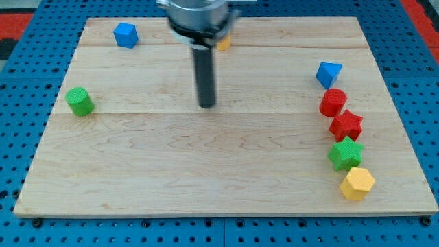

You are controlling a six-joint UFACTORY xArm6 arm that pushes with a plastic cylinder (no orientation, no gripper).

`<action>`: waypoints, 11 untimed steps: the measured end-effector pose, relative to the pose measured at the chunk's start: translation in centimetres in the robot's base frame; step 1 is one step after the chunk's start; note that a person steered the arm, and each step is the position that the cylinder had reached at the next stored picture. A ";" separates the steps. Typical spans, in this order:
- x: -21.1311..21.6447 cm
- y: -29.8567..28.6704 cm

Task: Push the yellow hexagon to the left of the green star

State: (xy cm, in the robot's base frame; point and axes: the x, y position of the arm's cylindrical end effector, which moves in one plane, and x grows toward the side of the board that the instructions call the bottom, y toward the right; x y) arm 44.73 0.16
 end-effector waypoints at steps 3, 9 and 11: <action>17.2 10.2; 12.9 12.0; 13.8 20.8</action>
